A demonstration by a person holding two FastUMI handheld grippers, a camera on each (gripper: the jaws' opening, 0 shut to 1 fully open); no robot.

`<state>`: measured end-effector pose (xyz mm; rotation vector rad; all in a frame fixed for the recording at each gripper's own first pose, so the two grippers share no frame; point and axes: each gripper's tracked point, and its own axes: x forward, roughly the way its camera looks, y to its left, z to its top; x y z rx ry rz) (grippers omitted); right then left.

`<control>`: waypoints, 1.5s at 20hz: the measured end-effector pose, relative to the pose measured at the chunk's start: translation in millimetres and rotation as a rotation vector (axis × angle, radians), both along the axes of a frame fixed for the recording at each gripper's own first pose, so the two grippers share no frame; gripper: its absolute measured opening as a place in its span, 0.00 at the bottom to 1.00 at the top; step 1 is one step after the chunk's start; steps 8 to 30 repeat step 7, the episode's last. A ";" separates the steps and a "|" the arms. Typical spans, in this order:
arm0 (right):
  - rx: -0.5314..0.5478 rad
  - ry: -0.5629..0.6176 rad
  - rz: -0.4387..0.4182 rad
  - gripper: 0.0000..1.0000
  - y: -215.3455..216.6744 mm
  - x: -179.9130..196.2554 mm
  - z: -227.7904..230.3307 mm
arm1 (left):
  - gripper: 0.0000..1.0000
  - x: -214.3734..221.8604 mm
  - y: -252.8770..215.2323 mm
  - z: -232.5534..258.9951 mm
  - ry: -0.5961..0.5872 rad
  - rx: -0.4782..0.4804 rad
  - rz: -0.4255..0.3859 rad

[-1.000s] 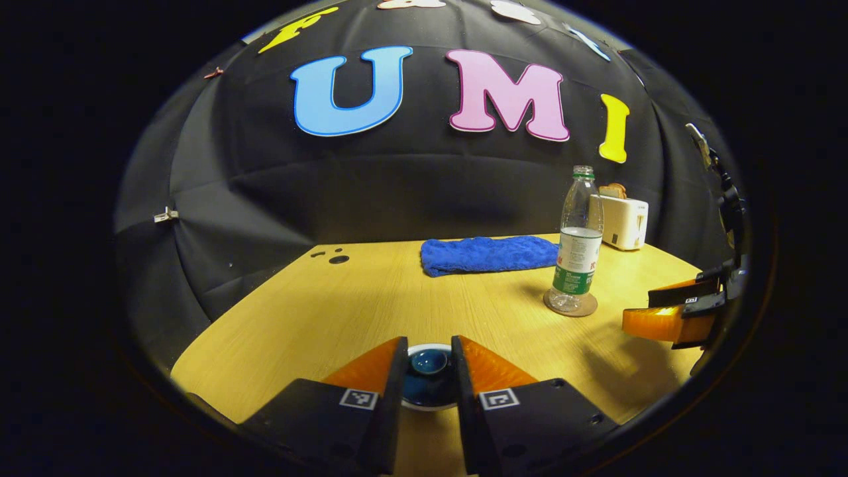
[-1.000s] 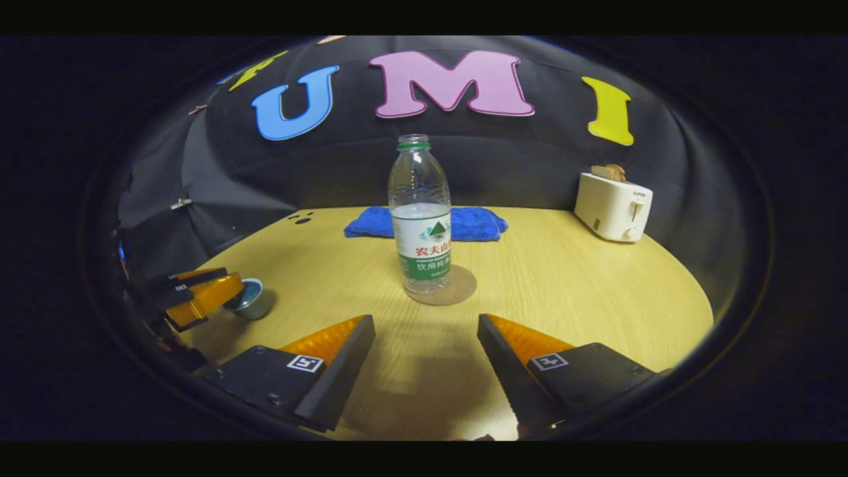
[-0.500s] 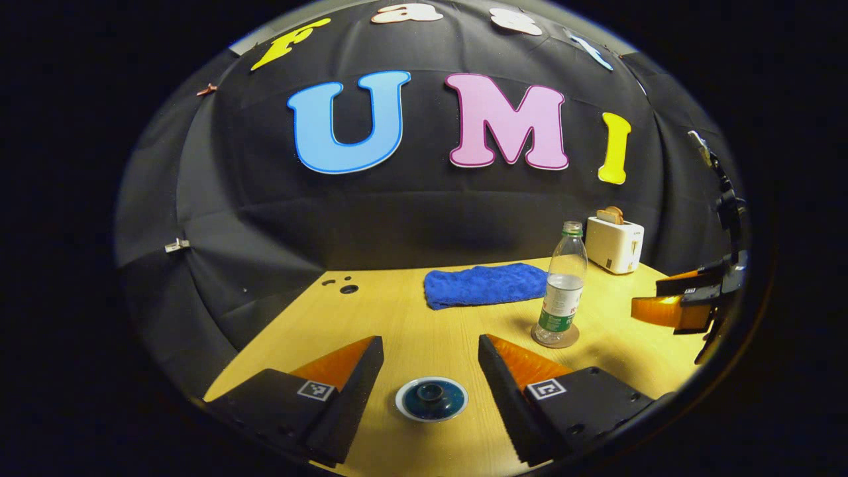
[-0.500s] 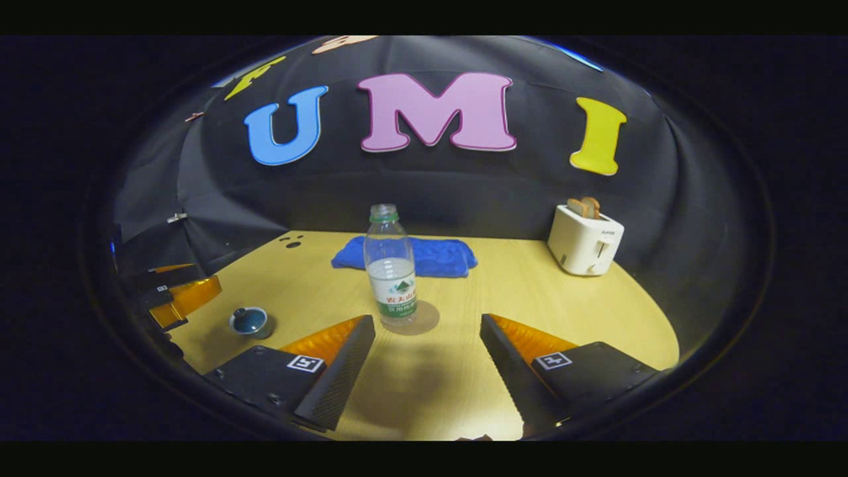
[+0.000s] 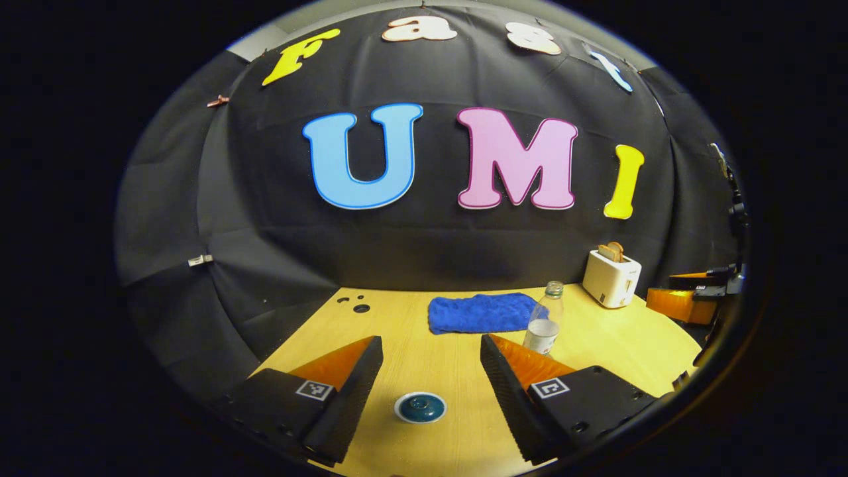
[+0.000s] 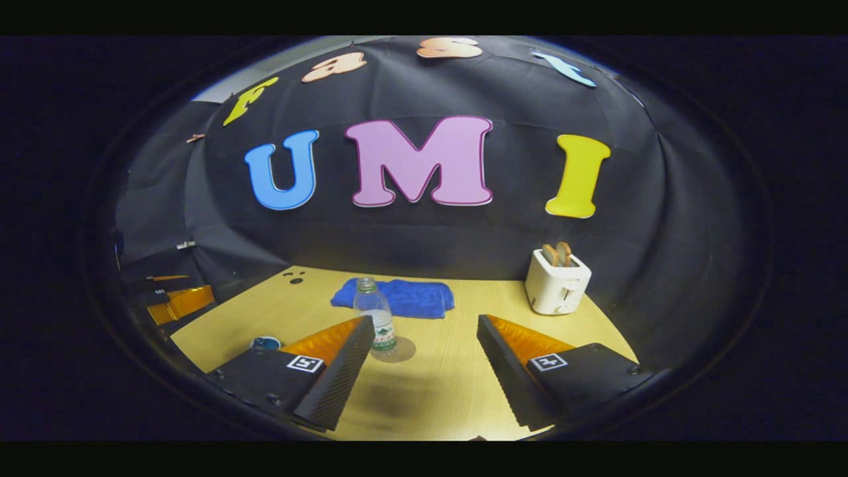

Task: Open the teacup lid with one hand, grasp the water bottle and pour water into the teacup with the other hand; after pouring, place the water bottle on the coaster and then close the teacup lid.

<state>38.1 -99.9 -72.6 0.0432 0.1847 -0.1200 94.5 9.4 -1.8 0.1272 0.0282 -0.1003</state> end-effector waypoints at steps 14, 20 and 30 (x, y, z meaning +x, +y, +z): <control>0.013 -0.047 -0.004 0.96 -27.8 -21.6 21.4 | 0.93 -18.6 -40.1 18.5 -0.040 -0.063 0.009; 0.013 -0.047 -0.004 0.96 -27.8 -21.6 21.4 | 0.93 -18.6 -40.1 18.5 -0.040 -0.063 0.009; 0.013 -0.047 -0.004 0.96 -27.8 -21.6 21.4 | 0.93 -18.6 -40.1 18.5 -0.040 -0.063 0.009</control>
